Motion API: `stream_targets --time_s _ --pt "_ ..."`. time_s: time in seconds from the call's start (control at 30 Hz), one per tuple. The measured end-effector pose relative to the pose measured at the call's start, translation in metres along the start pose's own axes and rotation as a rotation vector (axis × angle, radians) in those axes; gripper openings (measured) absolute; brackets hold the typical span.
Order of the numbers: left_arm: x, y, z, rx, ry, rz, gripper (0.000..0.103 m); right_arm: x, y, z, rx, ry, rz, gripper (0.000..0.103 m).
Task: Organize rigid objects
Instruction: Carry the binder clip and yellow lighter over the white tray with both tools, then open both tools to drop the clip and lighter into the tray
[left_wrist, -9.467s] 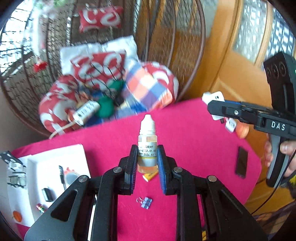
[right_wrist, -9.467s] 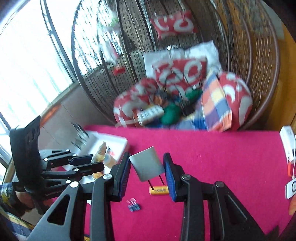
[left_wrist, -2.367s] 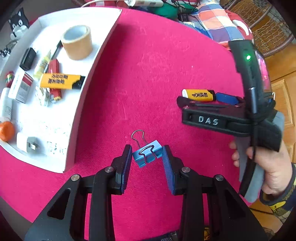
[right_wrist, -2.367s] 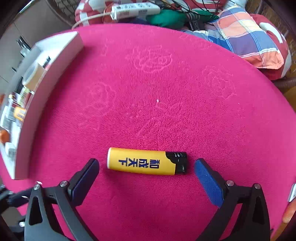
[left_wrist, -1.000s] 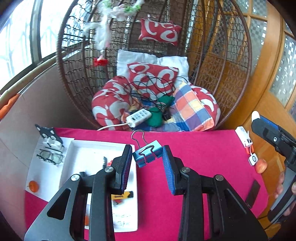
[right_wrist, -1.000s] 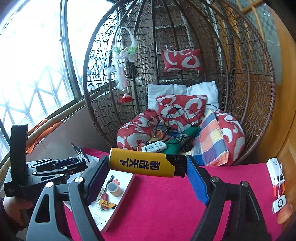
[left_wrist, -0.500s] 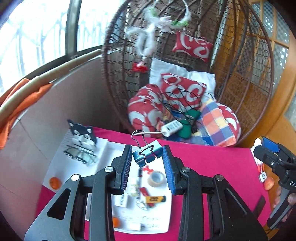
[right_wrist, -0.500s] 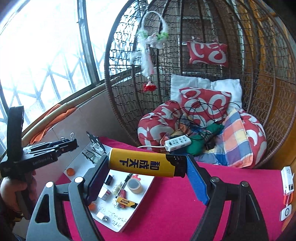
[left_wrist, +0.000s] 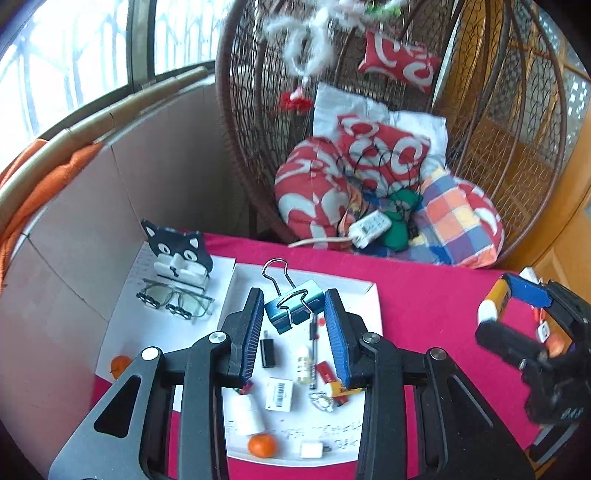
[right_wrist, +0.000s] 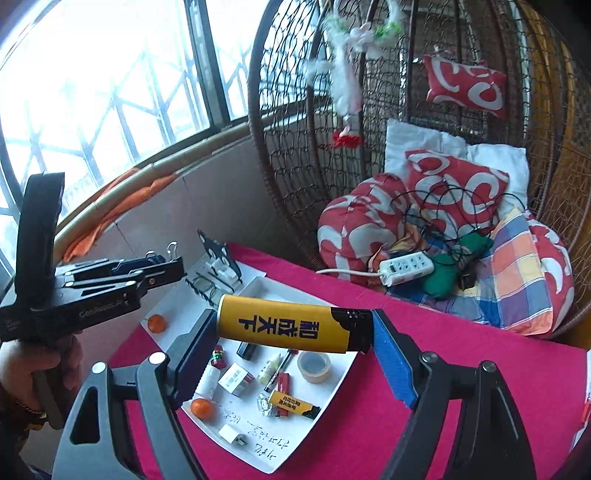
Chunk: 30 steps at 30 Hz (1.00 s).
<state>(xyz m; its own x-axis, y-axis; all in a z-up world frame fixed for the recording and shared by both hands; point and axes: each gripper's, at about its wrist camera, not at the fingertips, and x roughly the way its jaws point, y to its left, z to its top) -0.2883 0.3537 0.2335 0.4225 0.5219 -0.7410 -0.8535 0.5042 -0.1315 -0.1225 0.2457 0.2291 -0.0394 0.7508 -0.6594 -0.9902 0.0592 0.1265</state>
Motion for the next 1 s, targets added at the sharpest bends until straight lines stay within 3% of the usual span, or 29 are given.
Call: stream_targets --time_s 0.2,1.0 --pt "0.031 0.008 -0.005 0.025 0.075 -0.003 0.033 0.038 0.014 -0.012 0.006 0.116 0.004 0.082" --pt "0.118 0.020 -0.016 0.136 0.246 -0.048 0.033 0.117 0.036 -0.048 0.071 0.394 -0.020 0.082"
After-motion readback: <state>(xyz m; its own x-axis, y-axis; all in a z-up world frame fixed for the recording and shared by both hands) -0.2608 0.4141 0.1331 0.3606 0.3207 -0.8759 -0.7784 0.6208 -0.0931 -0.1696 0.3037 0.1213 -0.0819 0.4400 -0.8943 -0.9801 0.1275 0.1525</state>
